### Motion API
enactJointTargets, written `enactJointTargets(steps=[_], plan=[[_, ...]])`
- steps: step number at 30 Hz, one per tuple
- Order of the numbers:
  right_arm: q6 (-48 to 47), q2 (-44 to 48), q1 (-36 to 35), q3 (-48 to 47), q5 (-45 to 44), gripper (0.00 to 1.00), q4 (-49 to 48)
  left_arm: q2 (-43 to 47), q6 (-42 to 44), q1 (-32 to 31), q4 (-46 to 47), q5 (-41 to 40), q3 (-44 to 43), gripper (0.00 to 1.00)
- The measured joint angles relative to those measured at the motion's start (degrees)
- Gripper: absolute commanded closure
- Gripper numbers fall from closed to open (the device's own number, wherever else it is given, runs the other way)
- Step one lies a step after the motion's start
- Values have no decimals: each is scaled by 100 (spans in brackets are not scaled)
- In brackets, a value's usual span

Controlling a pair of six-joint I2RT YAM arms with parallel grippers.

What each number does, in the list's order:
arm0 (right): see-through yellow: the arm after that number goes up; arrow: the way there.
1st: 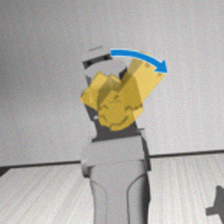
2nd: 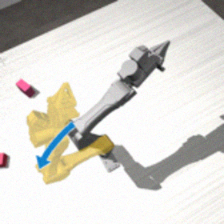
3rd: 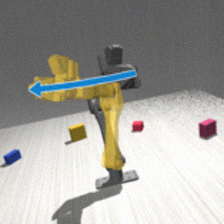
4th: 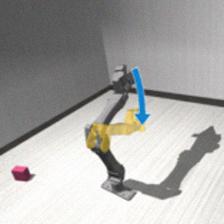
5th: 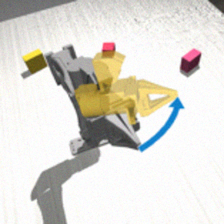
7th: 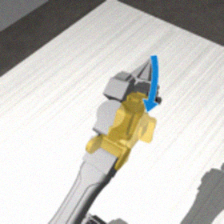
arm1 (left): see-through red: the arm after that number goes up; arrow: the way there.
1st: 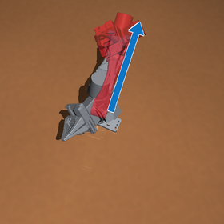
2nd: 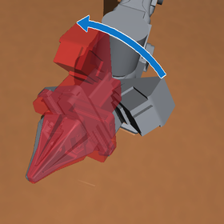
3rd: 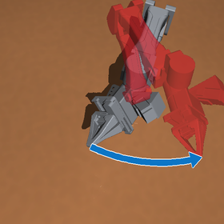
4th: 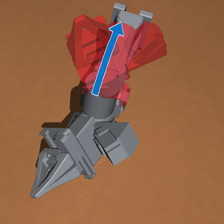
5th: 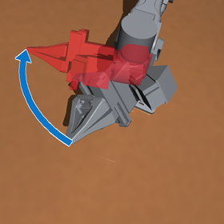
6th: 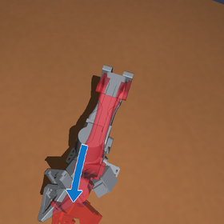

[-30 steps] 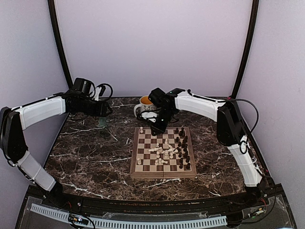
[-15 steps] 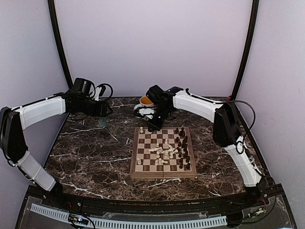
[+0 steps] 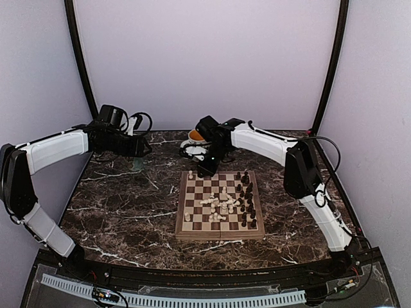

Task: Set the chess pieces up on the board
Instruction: Move the pawn to a2, then pick up the king from the chessboard.

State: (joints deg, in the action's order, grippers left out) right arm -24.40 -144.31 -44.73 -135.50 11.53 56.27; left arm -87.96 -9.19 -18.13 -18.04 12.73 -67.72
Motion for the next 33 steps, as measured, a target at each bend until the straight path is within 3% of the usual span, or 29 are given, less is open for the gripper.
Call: enactJointTargets(steps=[6, 15, 20, 24, 33], plan=[[17, -68, 0, -90, 20, 97, -39, 0, 0, 0, 0, 11, 0, 49], [92, -83, -2, -109, -26, 71, -48, 0, 0, 0, 0, 9, 0, 49], [122, 72, -2, -24, -72, 65, -39, 0, 2, 0, 9, 11, 0, 50], [103, 855, 0, 667, -72, 65, -103, 0, 59, 0, 92, 68, 39, 51], [-452, 3392, -55, 3283, 636, 66, -400, 131, 214, -122, 417, 612, 330, 51]])
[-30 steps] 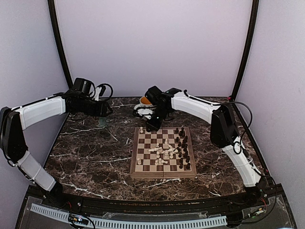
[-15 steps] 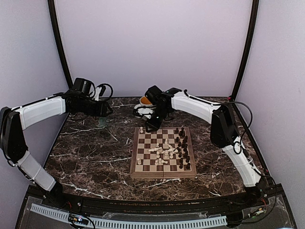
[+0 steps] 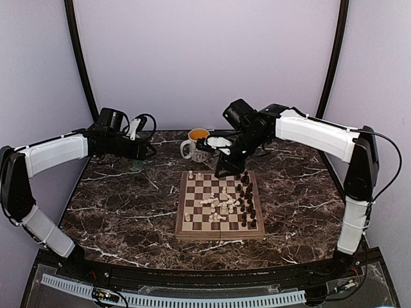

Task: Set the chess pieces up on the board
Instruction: Pick up the king from the chessboard.

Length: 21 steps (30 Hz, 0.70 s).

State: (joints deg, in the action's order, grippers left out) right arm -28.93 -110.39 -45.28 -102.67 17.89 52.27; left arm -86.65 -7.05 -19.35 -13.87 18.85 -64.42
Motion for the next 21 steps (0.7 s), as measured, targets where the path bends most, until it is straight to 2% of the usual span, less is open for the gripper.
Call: enactJointTargets(steps=[7, 13, 21], plan=[[-238, -39, -557, 1169, -334, 58, -74, 212, 249, -321, 52, 2, -2, 51], [-197, -411, -765, 1102, -791, 57, -177, 208, 321, -326, 55, 26, -2, 51], [-142, -546, -745, 1001, -1082, 64, -208, 195, 334, -326, 114, 111, 9, 51]])
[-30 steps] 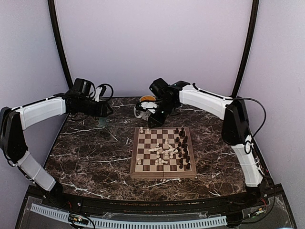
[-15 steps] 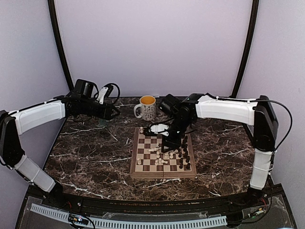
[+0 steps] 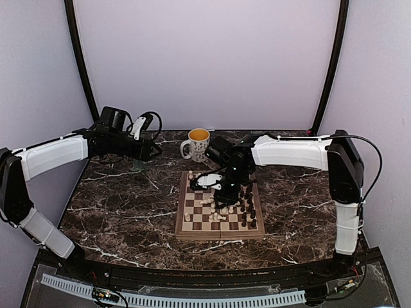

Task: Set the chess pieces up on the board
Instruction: Pick up the king from the chessboard.

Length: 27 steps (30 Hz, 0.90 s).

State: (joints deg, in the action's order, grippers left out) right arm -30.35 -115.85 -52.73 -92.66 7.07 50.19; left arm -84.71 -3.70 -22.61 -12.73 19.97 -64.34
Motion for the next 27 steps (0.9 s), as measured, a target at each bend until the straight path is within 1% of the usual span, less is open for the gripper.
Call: enactJointTargets(steps=[8, 12, 15, 19, 24, 27], plan=[[4, 13, 0, 76, -94, 64, 26, -85, 2, 0, 37, 66, 0, 51], [7, 22, 0, 153, -90, 62, 103, -90, 4, 0, 37, 81, 0, 51], [0, 37, 0, 175, -87, 63, 151, -92, 4, 0, 37, 87, 0, 51], [7, 76, 0, 197, -92, 72, 232, -111, 4, 0, 39, 107, 0, 51], [9, 129, 0, 216, -96, 88, 275, -149, 4, 0, 39, 127, 0, 51], [33, 155, 0, 216, -92, 94, 321, -155, 4, 0, 37, 129, 0, 51]])
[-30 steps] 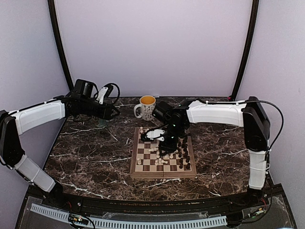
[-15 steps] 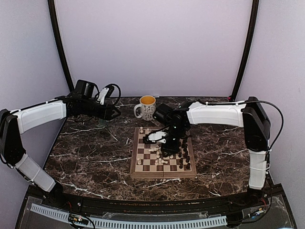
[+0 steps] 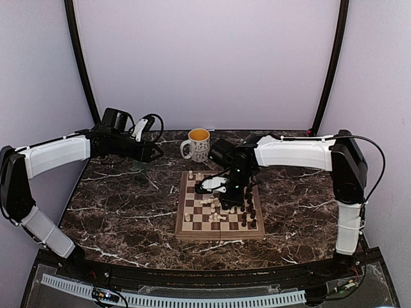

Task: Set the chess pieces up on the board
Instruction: Pick up the king from the chessboard, then place the king on e1.

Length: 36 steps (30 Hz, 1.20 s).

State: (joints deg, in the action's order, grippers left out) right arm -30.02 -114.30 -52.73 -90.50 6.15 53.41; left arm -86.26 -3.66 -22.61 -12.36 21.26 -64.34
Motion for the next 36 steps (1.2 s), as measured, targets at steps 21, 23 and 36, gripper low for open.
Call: enactJointTargets(steps=[21, 23, 36], plan=[[20, -111, 0, -1423, 393, 99, 313, -31, 0, 0, -9, 33, 0, 51], [35, -304, 0, -1679, 439, 99, 330, -31, 0, 0, -9, 17, 0, 51], [166, -1639, -120, -3373, 686, 99, 597, -31, 0, 28, -118, -378, -2, 51]])
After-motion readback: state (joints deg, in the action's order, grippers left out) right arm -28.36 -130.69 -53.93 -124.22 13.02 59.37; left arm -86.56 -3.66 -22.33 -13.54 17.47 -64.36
